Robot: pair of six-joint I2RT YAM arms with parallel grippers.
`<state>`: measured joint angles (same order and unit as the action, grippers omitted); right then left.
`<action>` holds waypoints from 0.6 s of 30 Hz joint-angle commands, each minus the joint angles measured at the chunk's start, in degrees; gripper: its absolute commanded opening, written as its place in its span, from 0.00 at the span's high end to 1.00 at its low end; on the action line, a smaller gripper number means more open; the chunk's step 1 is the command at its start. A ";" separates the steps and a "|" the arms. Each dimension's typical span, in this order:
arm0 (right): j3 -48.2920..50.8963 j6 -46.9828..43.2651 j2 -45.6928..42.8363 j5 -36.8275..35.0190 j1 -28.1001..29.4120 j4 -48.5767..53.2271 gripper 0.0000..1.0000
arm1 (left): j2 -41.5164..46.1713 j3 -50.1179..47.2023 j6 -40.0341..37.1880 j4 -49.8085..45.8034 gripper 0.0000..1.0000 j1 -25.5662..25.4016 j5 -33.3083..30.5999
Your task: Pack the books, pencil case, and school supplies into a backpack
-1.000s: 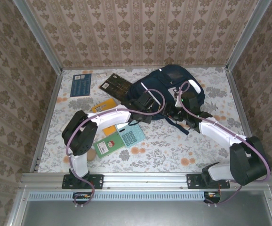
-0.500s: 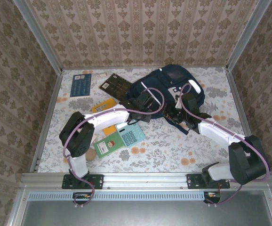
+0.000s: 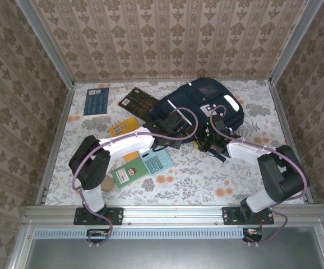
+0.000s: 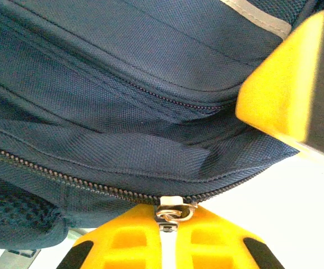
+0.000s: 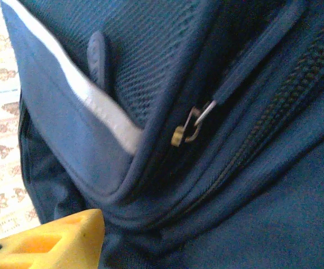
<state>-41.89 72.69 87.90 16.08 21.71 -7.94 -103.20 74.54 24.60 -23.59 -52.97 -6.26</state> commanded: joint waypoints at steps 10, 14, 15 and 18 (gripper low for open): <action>2.08 0.98 -5.93 -8.91 -1.80 8.08 1.00 | 1.77 -1.15 1.20 -1.63 1.00 3.47 -3.13; 3.91 -3.11 -11.14 -8.19 -5.70 12.84 1.00 | 1.77 -1.02 0.65 -2.07 1.00 6.63 -3.41; 4.45 -4.00 -11.94 -7.41 -6.82 13.26 1.00 | 1.77 -0.93 0.39 -2.21 1.00 7.29 -3.49; 5.25 -7.45 -13.52 -3.86 -10.79 14.97 1.00 | 1.69 -0.92 -0.30 -2.51 1.00 9.22 -3.52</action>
<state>-38.17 70.72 77.41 14.20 15.64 -0.51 -102.98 73.80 24.77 -22.24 -48.47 -3.55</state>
